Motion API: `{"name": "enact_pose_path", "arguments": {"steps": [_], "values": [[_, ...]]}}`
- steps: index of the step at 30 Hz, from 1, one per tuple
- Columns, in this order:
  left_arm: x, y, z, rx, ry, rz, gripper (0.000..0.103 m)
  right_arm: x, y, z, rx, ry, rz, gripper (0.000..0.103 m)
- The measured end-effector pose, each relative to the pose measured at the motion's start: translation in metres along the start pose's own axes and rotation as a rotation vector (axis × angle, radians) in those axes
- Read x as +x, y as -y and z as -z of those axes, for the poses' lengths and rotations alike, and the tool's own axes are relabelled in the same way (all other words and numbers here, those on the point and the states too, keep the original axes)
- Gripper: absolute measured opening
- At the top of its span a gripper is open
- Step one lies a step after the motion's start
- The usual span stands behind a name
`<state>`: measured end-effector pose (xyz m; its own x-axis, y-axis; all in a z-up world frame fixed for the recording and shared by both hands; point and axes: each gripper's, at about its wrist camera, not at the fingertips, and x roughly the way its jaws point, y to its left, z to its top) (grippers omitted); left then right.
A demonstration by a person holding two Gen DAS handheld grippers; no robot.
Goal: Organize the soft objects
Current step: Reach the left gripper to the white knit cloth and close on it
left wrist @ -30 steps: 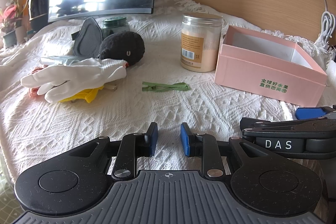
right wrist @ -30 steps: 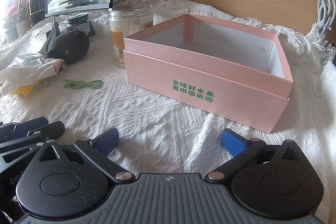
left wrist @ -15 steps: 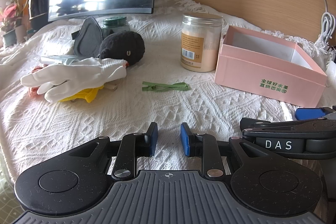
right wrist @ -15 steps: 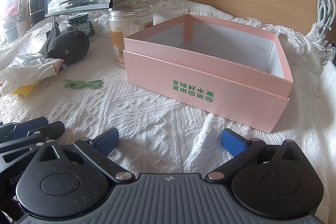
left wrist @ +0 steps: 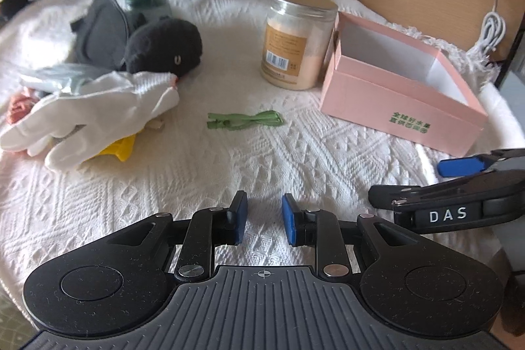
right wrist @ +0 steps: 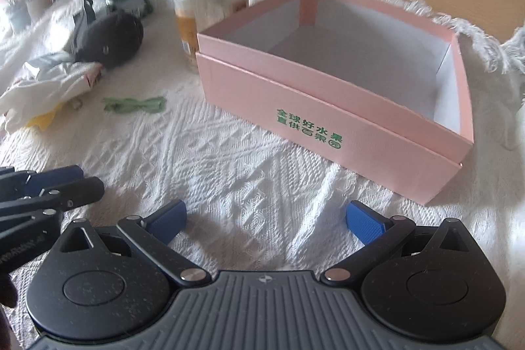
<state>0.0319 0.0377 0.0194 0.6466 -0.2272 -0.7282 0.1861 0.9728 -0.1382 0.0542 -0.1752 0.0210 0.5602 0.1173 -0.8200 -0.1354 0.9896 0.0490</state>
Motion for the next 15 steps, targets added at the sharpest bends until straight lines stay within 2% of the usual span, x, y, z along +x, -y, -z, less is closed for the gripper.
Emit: {"name": "enact_pose_path", "arguments": {"steps": [4,6,8,11,12,15], "values": [[0.003,-0.015,-0.012,-0.041,-0.073,0.077,0.025,0.001,-0.005,-0.001,0.027,-0.021,0.028,0.103],[0.003,-0.029,-0.019,-0.054,-0.112,0.158,0.025,0.0,-0.009,0.002,0.026,-0.027,0.03,0.103],[-0.004,-0.048,-0.026,-0.099,-0.087,0.205,0.025,-0.002,-0.012,0.002,-0.006,-0.034,0.012,0.103],[-0.028,-0.079,-0.041,-0.122,0.018,0.164,0.025,-0.003,-0.016,-0.008,0.014,-0.077,0.039,0.103],[-0.036,-0.09,-0.046,-0.129,0.052,0.146,0.025,-0.005,-0.02,-0.012,0.008,-0.066,0.053,0.103],[-0.051,-0.125,-0.063,-0.12,0.113,0.084,0.025,-0.026,-0.043,-0.029,-0.045,0.055,0.09,0.103]]}}
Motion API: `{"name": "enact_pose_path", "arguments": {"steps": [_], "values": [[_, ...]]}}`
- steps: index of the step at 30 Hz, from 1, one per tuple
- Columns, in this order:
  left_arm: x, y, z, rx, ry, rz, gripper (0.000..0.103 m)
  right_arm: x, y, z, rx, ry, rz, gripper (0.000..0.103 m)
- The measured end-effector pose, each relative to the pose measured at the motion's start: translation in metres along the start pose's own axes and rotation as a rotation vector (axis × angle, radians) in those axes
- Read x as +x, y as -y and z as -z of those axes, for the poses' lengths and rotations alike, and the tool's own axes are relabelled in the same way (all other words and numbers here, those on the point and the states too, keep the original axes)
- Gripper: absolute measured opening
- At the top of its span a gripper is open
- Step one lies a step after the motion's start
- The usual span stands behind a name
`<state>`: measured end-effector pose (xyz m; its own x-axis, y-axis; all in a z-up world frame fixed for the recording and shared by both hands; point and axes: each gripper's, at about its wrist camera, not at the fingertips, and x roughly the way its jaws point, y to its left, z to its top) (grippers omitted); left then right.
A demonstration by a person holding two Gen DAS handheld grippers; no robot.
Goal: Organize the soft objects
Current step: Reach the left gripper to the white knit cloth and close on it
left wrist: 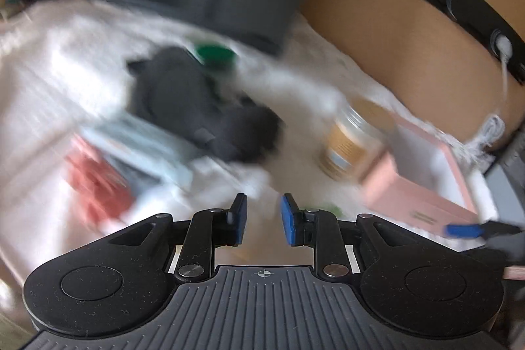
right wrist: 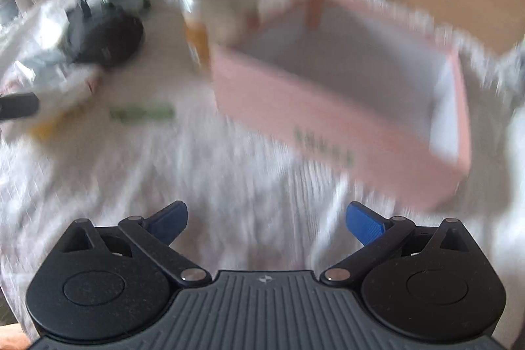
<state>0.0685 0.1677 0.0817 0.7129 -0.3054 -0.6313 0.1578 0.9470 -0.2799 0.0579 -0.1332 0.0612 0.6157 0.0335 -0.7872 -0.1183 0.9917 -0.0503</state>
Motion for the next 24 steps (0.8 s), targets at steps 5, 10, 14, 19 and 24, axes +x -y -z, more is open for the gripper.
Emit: {"name": "enact_pose_path", "arguments": {"steps": [5,10,14,19,24], "values": [[0.019,-0.011,-0.023,0.131,-0.089,0.032,0.025,-0.021,-0.028,-0.038,0.008,0.09,-0.025,0.103],[0.051,-0.018,-0.031,0.215,-0.095,-0.047,0.026,-0.031,-0.038,-0.033,0.037,0.096,-0.049,0.103],[0.063,-0.024,-0.024,0.254,-0.145,-0.007,0.026,-0.031,-0.038,-0.011,0.029,0.058,-0.012,0.103],[0.065,-0.016,-0.015,0.354,-0.217,0.079,0.026,-0.034,-0.027,0.011,0.09,0.01,0.007,0.103],[0.071,-0.01,-0.014,0.406,-0.2,0.037,0.026,-0.035,-0.029,0.021,0.075,0.007,0.048,0.103]]}}
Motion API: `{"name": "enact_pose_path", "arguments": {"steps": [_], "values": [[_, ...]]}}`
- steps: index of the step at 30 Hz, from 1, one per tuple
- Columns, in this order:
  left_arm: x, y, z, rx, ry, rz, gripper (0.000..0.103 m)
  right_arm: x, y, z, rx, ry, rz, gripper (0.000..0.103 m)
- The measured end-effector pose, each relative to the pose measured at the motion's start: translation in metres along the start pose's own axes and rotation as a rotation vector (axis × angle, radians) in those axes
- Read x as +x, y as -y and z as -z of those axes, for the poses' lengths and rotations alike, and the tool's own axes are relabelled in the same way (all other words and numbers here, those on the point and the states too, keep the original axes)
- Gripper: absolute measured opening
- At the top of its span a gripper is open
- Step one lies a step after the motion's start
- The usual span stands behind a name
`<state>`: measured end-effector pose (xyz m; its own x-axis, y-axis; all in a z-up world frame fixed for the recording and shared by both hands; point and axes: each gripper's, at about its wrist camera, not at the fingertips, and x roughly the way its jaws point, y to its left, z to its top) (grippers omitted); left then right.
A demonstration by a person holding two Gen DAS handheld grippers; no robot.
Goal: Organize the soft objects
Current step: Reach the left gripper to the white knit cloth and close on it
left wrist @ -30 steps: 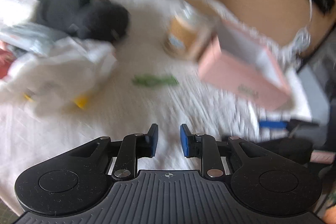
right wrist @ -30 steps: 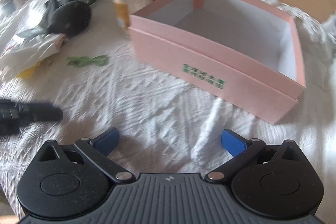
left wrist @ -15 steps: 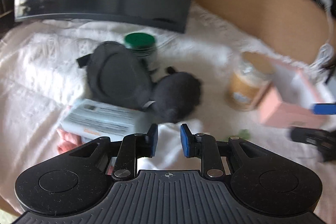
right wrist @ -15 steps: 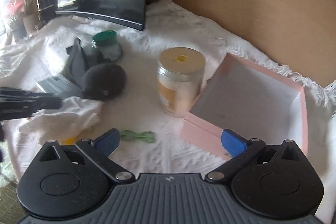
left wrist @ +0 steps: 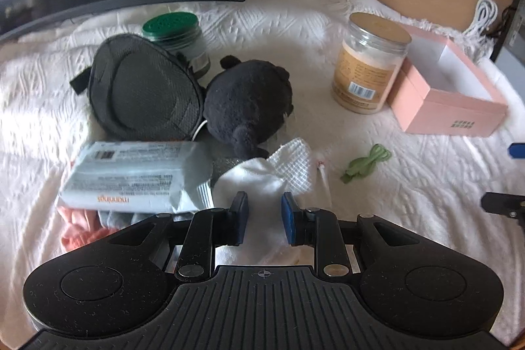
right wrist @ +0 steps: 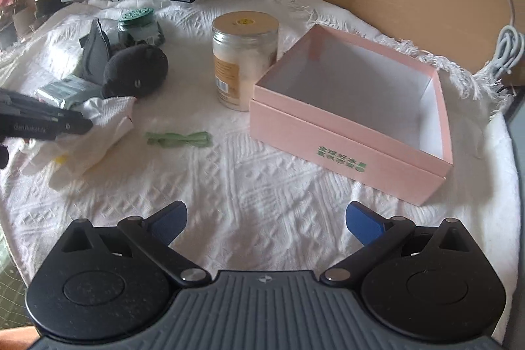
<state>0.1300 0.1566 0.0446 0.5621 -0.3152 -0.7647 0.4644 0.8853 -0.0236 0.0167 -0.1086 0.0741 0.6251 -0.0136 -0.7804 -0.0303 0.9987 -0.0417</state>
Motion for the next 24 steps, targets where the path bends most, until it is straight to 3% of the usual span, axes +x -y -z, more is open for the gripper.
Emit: {"name": "enact_pose_path", "arguments": {"steps": [5,12,17,24], "values": [[0.004,0.006,0.003,0.068,0.009,-0.026,0.026,0.0,-0.004,0.005,-0.026,-0.002,0.013,0.103],[0.0,0.006,0.007,0.067,0.004,-0.004,0.025,-0.002,-0.002,0.011,-0.036,0.007,0.024,0.103],[-0.002,0.015,0.015,0.109,0.051,-0.053,0.025,-0.002,0.005,0.013,-0.023,0.02,0.034,0.103],[-0.013,0.007,0.019,-0.001,0.103,-0.063,0.008,-0.008,0.012,0.011,-0.025,0.064,0.051,0.103]]}}
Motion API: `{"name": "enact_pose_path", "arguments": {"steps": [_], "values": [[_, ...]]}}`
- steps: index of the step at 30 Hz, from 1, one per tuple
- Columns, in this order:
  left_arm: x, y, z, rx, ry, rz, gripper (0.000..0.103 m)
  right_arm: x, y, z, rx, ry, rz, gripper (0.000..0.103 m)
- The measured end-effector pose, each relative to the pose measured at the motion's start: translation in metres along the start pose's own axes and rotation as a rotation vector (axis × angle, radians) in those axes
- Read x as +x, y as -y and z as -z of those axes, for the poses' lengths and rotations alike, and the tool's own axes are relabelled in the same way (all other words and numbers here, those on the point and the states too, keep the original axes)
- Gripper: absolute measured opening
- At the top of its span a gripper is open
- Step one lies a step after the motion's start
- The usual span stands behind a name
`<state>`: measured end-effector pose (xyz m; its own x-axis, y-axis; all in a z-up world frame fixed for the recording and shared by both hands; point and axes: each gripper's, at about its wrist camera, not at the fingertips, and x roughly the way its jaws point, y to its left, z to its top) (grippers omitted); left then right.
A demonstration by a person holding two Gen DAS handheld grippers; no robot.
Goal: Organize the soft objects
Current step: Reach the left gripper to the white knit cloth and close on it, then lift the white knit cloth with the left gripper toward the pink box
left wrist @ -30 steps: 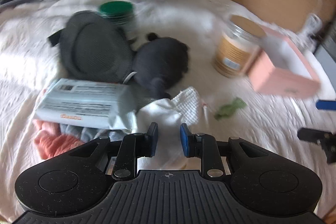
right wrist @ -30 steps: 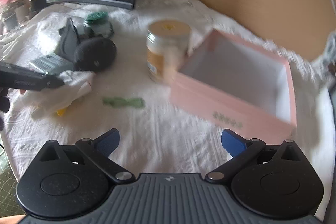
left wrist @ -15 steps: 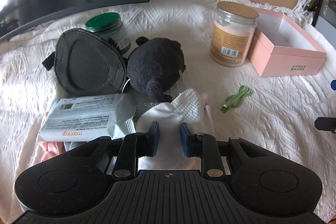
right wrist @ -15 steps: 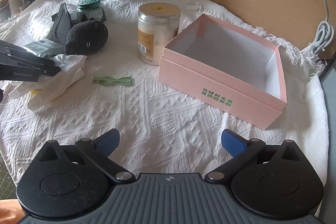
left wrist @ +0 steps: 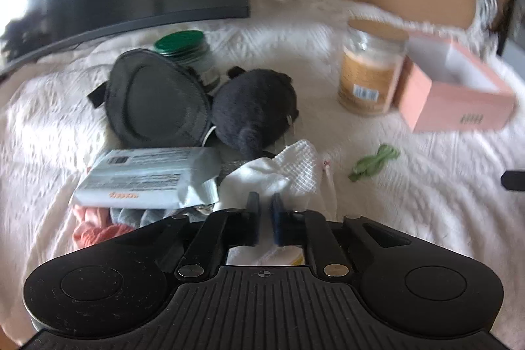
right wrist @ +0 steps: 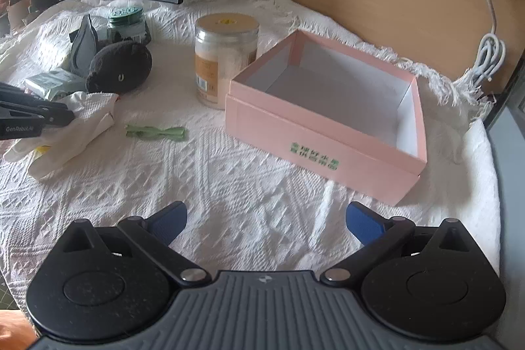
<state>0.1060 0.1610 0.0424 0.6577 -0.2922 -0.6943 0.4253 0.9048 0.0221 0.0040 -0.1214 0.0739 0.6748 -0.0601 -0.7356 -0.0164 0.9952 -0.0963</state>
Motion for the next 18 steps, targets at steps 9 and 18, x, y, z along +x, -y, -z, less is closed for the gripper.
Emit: {"name": "enact_pose_path", "arguments": {"steps": [9,18], "values": [[-0.049,-0.014,0.009,-0.183,0.095,0.086,0.006,0.0,-0.002,-0.002,-0.022,0.028,-0.052,0.103],[0.009,-0.029,-0.044,-0.176,-0.056,-0.003,0.01,0.001,-0.025,0.0,-0.119,0.024,-0.097,0.103]]}}
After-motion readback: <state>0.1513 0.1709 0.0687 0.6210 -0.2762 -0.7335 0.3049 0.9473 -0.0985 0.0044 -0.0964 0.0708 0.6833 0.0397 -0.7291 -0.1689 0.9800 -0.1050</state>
